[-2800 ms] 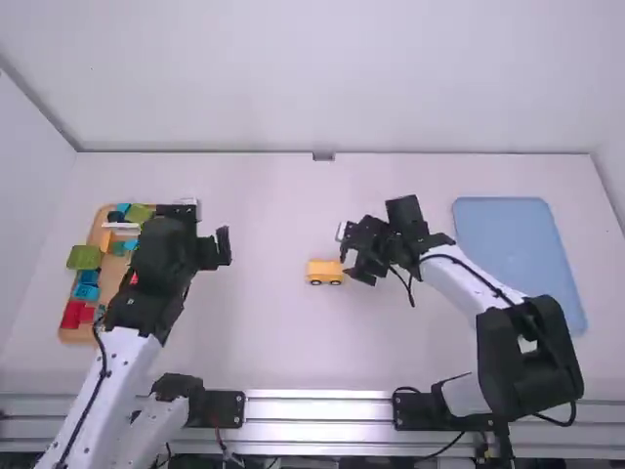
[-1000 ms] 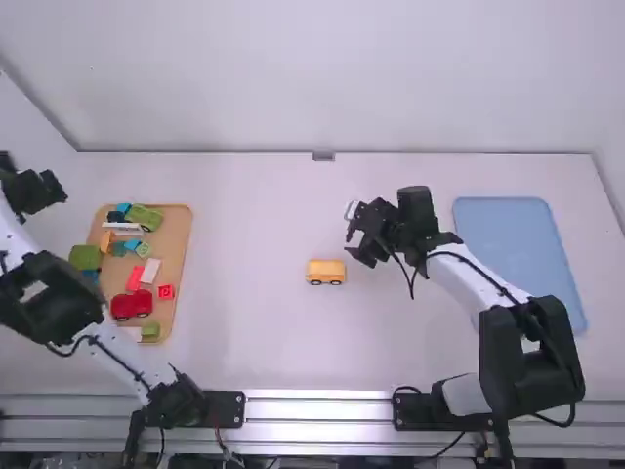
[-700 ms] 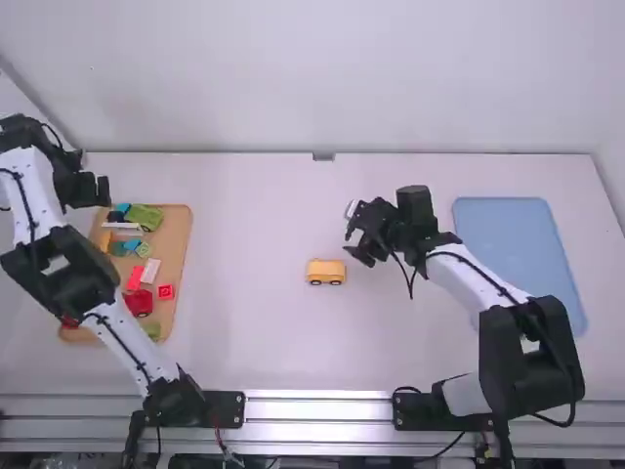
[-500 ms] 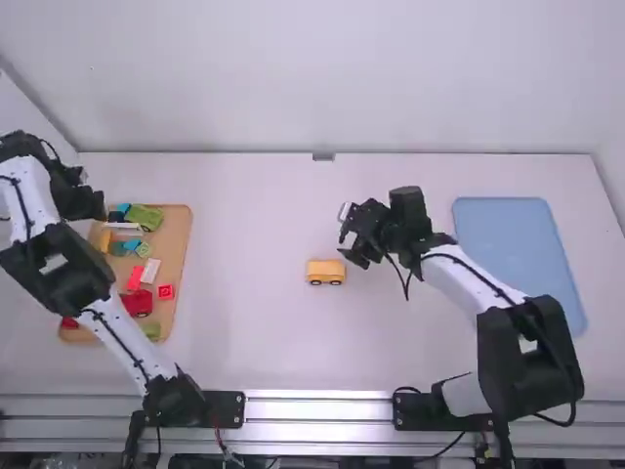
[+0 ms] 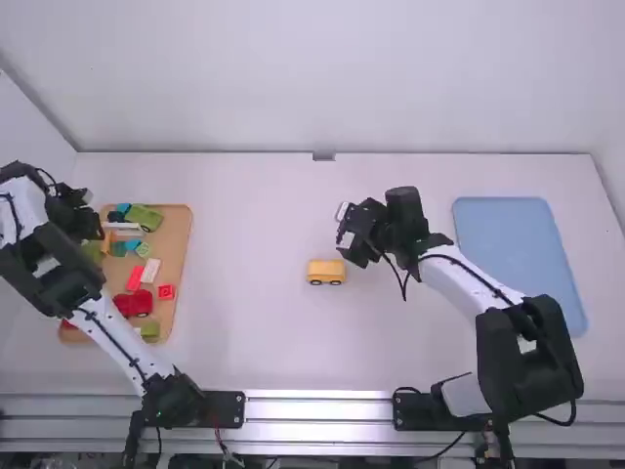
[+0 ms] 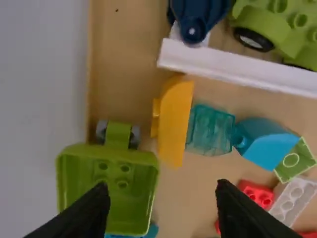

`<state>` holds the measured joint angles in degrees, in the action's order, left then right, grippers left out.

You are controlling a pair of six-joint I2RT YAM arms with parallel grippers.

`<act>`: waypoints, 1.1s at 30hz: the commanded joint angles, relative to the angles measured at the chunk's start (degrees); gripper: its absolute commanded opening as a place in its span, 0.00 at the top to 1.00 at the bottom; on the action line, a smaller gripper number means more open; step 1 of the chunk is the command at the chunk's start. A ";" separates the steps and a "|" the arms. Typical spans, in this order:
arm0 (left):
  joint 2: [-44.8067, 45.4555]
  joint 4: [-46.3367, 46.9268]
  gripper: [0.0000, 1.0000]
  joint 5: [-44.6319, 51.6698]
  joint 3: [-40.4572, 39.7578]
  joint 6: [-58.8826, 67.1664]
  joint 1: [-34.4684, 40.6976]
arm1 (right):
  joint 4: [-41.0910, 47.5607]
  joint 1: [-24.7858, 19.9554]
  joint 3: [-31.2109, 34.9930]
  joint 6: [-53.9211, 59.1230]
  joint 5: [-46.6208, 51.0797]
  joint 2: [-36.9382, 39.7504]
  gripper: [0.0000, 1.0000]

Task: Assemble lego blocks to make yellow taxi

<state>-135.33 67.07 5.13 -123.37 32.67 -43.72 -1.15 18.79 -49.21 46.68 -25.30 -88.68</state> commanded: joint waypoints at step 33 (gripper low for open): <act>-0.61 -8.20 0.64 -0.39 8.20 1.81 0.59 | 0.02 0.02 0.11 -2.95 -0.31 0.83 0.02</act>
<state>-135.33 58.30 2.46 -115.50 33.04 -43.33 -1.15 18.79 -49.21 44.03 -25.32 -88.68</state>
